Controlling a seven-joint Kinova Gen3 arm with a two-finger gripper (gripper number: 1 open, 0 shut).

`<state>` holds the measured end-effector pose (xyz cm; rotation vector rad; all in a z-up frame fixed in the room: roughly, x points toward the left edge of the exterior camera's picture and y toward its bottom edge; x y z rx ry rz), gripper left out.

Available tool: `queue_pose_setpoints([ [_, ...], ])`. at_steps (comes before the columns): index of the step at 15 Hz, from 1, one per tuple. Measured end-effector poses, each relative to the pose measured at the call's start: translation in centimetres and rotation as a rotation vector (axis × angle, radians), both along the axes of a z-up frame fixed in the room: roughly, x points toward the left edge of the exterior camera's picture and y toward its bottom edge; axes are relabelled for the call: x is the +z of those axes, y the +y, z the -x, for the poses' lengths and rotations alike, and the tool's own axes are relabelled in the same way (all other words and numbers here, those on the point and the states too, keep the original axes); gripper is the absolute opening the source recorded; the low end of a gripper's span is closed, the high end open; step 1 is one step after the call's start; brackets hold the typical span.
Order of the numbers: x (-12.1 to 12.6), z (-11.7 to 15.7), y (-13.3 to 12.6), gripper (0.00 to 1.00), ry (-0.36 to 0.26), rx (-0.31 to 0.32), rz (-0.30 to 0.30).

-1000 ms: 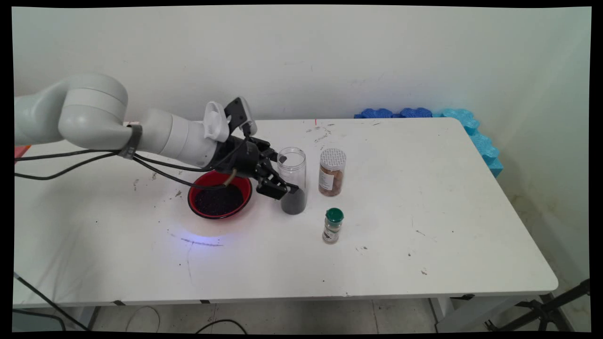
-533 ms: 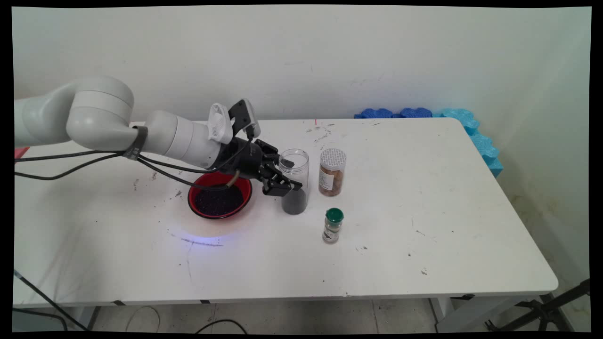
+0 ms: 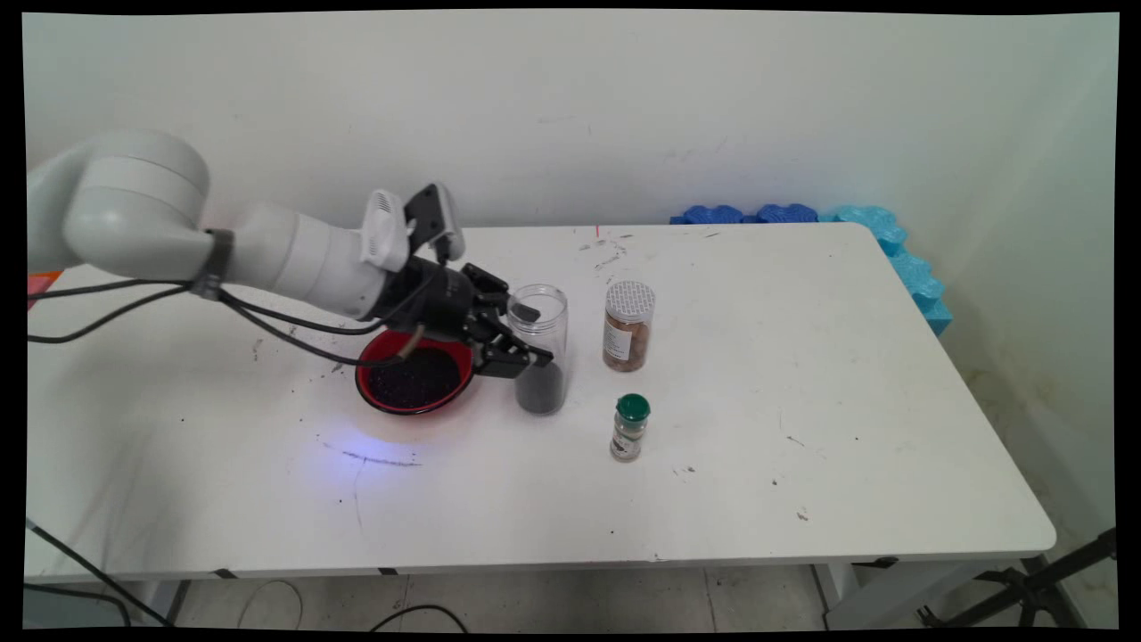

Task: Pour the black seasoning powder in the red bowl

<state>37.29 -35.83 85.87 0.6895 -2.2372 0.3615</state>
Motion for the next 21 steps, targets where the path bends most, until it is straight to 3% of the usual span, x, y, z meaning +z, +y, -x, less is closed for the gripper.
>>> queue_pose_setpoints([
  [6,4.7,-2.7,3.6,0.0,0.017,-0.011,-0.023],
  [12,10.1,-5.4,7.3,0.0,0.038,-0.059,-0.073],
  [21,16.0,-7.7,9.8,0.0,0.045,-0.157,-0.114],
])
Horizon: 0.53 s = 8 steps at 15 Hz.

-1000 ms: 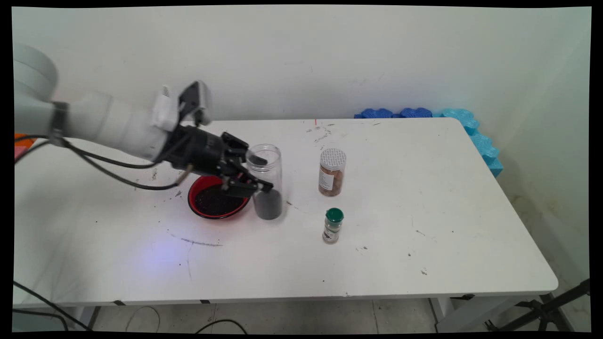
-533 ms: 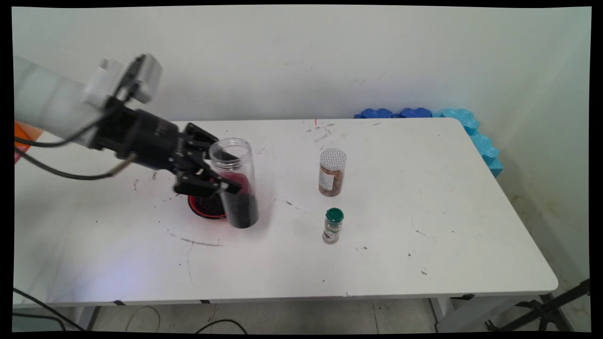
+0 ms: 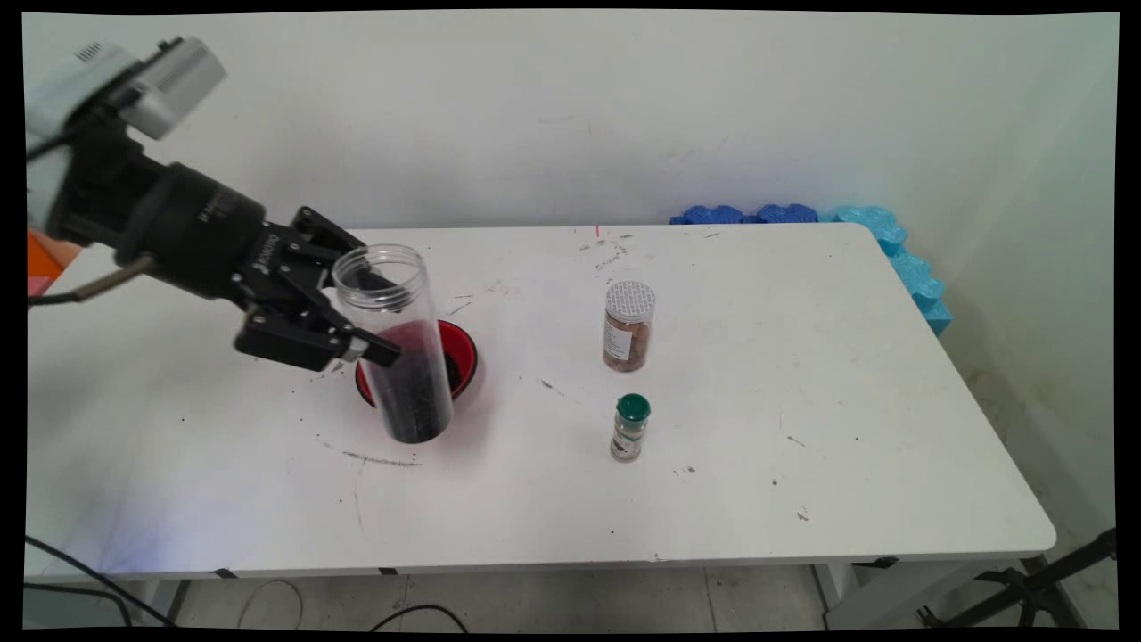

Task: Pour the black seasoning powder in the red bowl

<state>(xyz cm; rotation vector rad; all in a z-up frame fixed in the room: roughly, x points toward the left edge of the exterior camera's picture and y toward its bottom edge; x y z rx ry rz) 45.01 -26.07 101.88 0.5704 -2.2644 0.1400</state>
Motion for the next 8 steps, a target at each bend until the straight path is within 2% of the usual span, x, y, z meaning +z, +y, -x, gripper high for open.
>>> queue_pose_setpoints([
  [8,2.4,-0.9,0.8,0.0,0.0,-0.029,-0.019],
])
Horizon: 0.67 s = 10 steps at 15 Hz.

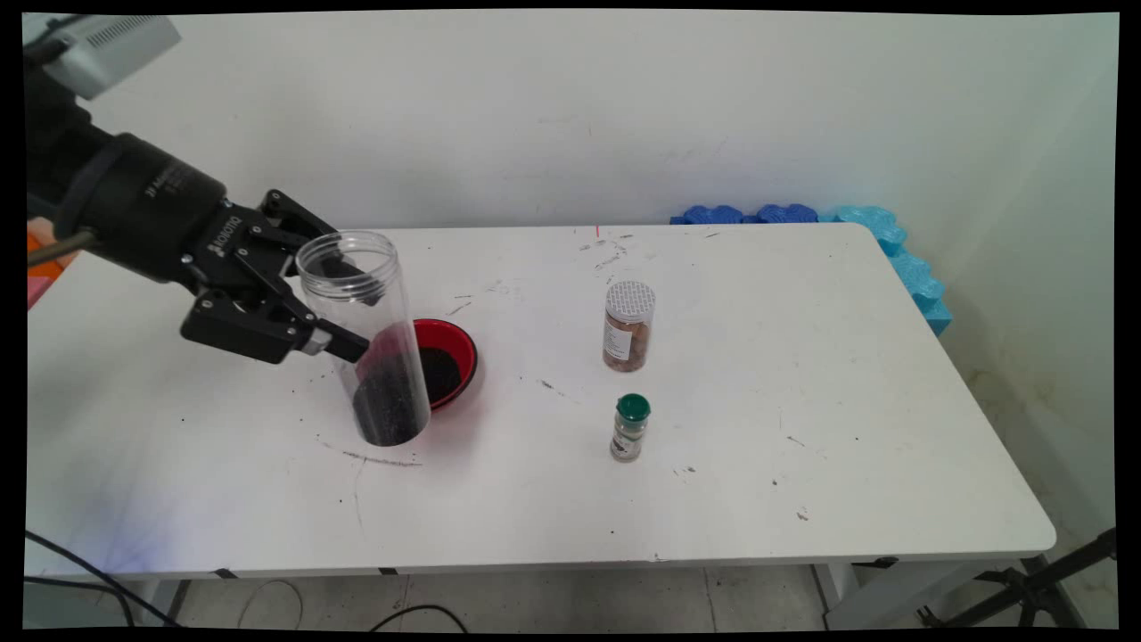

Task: Pour the black seasoning powder in the red bowl

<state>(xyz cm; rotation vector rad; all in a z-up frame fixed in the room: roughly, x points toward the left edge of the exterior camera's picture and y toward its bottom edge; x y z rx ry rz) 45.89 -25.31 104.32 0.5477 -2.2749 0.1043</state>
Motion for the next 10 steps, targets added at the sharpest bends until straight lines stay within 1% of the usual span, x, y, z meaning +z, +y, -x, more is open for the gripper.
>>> queue_pose_setpoints([
  [6,0.9,-0.6,0.0,0.0,-0.003,0.002,-0.015],
  [9,0.7,-1.3,-0.3,0.0,-0.02,0.014,-0.049],
  [10,0.5,-1.6,-0.6,0.0,-0.027,0.025,-0.07],
])
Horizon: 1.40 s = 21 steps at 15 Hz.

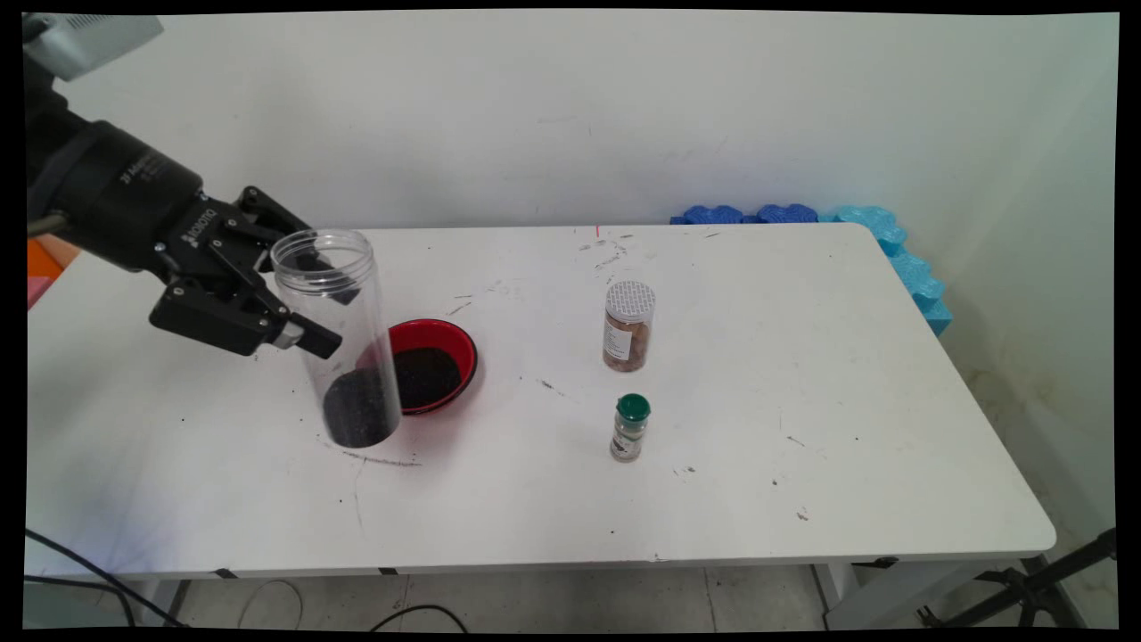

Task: Pour the black seasoning powder in the red bowl

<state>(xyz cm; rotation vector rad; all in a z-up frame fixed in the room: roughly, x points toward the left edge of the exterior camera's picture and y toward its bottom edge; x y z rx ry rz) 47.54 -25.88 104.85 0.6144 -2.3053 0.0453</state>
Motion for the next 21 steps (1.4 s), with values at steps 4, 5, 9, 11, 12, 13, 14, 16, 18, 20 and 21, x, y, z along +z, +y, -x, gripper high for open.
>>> queue_pose_setpoints([
  [4,-0.5,-1.1,-1.5,0.0,0.012,0.132,-0.114],
  [5,-0.6,-1.3,-1.8,0.0,0.019,0.17,-0.145],
  [9,-1.2,-2.1,-2.8,0.0,0.036,0.293,-0.253],
  [11,-1.7,-2.7,-3.3,0.0,0.035,0.355,-0.307],
  [12,-1.9,-3.0,-3.5,0.0,0.038,0.39,-0.338],
  [13,-2.2,-3.2,-3.7,0.0,0.042,0.425,-0.37],
  [14,-2.5,-3.4,-3.9,0.0,0.046,0.454,-0.397],
  [16,-3.1,-3.7,-4.3,0.0,0.06,0.527,-0.464],
  [18,-3.5,-3.9,-4.6,0.0,0.074,0.577,-0.514],
  [20,-4.0,-4.0,-4.8,0.0,0.092,0.627,-0.567],
  [21,-4.2,-4.1,-4.9,0.0,0.105,0.658,-0.6],
])
